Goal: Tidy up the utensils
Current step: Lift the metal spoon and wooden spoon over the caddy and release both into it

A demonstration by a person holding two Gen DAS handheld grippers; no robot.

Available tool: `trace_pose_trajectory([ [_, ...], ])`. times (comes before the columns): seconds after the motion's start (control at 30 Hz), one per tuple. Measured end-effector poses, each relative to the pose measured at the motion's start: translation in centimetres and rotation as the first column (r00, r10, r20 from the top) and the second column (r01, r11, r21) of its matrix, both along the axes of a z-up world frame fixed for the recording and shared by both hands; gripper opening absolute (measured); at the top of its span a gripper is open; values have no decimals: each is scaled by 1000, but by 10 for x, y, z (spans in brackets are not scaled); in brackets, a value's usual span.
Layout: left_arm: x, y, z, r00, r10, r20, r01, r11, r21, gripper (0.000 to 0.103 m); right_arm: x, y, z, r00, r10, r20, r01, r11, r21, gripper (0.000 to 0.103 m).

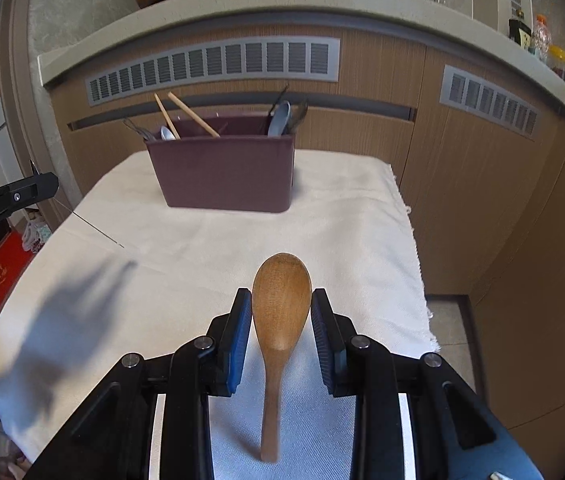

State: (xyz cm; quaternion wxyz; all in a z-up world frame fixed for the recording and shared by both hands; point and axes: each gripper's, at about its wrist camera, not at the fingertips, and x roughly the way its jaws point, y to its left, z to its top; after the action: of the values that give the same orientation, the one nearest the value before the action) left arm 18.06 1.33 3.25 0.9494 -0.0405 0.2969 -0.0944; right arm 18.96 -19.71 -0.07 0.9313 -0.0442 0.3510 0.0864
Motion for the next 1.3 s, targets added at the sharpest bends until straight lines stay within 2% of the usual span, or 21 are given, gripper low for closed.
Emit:
trace_pose_trajectory([
  [0.23, -24, -5, 33, 997, -12, 74, 11, 1000, 13, 29, -12, 4, 35, 995, 12, 103, -11, 1000, -10, 28],
  [0.4, -25, -11, 64, 991, -42, 124, 39, 999, 22, 29, -9, 5, 86, 979, 34, 202, -33, 999, -10, 28],
  [0.6, -12, -21, 119, 972, -65, 224, 58, 998, 36, 29, -3, 10, 157, 930, 34, 365, -37, 999, 0, 28],
  [0.83, 17, -25, 168, 949, -66, 307, 60, 998, 28, 29, 26, 25, 210, 879, 46, 474, -48, 999, -8, 28],
  [1.03, 59, -11, 192, 945, -56, 323, 62, 998, -8, 29, 67, 34, 223, 880, 51, 473, -58, 998, -1, 28],
  [1.17, 86, -7, 192, 945, -50, 324, 59, 998, -18, 29, 94, 41, 217, 889, 52, 455, -56, 998, -5, 28],
  [1.3, 113, -3, 179, 953, -52, 297, 62, 998, -24, 29, 122, 50, 199, 910, 54, 412, -61, 998, 3, 28],
])
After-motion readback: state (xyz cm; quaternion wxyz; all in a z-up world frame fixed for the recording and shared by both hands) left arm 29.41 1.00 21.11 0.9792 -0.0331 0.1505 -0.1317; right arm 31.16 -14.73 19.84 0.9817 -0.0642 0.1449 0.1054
